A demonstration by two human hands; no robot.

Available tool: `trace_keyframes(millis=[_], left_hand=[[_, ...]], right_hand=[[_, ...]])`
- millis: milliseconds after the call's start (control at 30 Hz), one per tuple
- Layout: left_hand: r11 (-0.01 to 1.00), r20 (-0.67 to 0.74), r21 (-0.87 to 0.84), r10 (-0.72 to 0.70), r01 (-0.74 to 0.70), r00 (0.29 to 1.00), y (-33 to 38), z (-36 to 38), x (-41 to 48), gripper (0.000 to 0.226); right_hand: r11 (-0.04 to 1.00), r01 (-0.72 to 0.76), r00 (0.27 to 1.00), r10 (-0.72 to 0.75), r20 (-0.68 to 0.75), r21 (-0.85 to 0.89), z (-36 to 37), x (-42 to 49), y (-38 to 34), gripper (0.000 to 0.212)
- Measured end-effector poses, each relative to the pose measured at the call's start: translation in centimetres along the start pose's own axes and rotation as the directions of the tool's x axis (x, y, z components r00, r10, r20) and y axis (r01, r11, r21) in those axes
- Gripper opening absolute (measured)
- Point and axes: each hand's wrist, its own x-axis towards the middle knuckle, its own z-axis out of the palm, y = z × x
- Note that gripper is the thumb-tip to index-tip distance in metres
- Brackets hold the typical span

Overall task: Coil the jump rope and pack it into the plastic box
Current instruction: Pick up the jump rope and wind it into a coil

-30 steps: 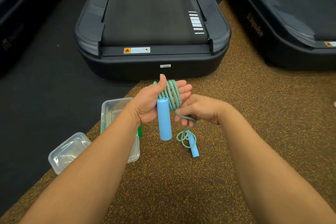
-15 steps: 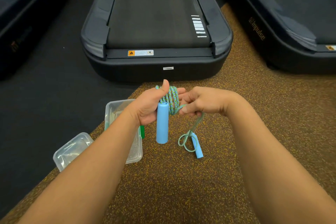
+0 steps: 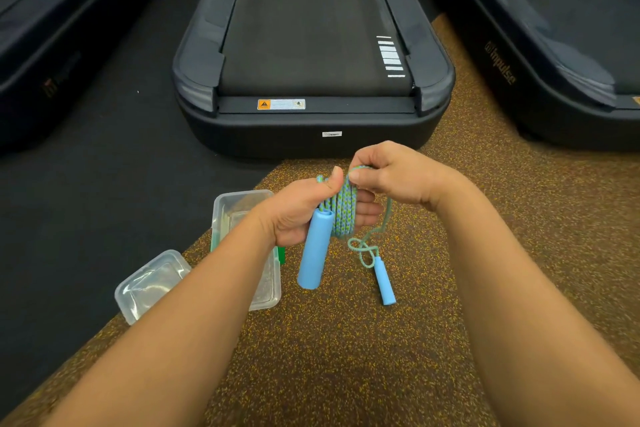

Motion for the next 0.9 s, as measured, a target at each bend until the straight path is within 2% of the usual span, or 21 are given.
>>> trace_keyframes(millis=[100, 233, 300, 367, 433, 600, 667, 733, 900], left_hand=[[1.000, 0.021, 0.005, -0.021, 0.021, 1.000, 0.1, 0.0, -0.4, 0.069], [0.999, 0.094, -0.028, -0.029, 0.032, 0.995, 0.3, -0.1, -0.7, 0.064], [0.999, 0.126, -0.044, -0.025, 0.031, 0.992, 0.6, 0.1, -1.0, 0.062], [0.997, 0.138, -0.066, -0.017, 0.026, 0.990, 0.9, 0.2, -1.1, 0.061], [0.996, 0.147, -0.090, 0.001, 0.013, 0.989, 1.0, 0.2, -1.1, 0.061], [0.989, 0.107, -0.143, 0.058, -0.043, 0.993, 0.8, -0.2, -0.7, 0.062], [0.981, 0.102, -0.177, 0.099, -0.080, 0.990, 0.8, -0.2, -0.4, 0.063], [0.967, 0.105, -0.227, 0.143, -0.116, 0.984, 0.8, -0.2, -0.3, 0.065], [0.947, 0.029, -0.268, 0.192, -0.177, 0.981, 0.8, -0.6, 0.2, 0.066]], right_hand=[[0.994, 0.035, 0.996, -0.027, -0.082, 0.103, 0.6, 0.3, 0.5, 0.022], [0.948, 0.060, 0.994, -0.028, -0.106, 0.313, 1.6, 0.4, 1.7, 0.017], [0.885, 0.048, 0.996, -0.007, -0.090, 0.464, 2.0, 0.4, 2.2, 0.017], [0.777, 0.007, 0.999, 0.018, -0.033, 0.629, 2.5, 0.3, 2.9, 0.020], [0.703, -0.050, 0.999, 0.043, 0.028, 0.709, 2.9, 0.2, 3.4, 0.021], [0.619, -0.124, 0.992, 0.051, 0.119, 0.776, 4.2, 0.5, 4.5, 0.024], [0.649, -0.151, 0.988, 0.078, 0.133, 0.746, 4.6, 0.4, 4.9, 0.027], [0.695, -0.190, 0.980, 0.094, 0.175, 0.693, 4.9, 0.3, 5.1, 0.018], [0.694, -0.264, 0.957, 0.102, 0.272, 0.669, 5.0, -0.1, 4.9, 0.012]])
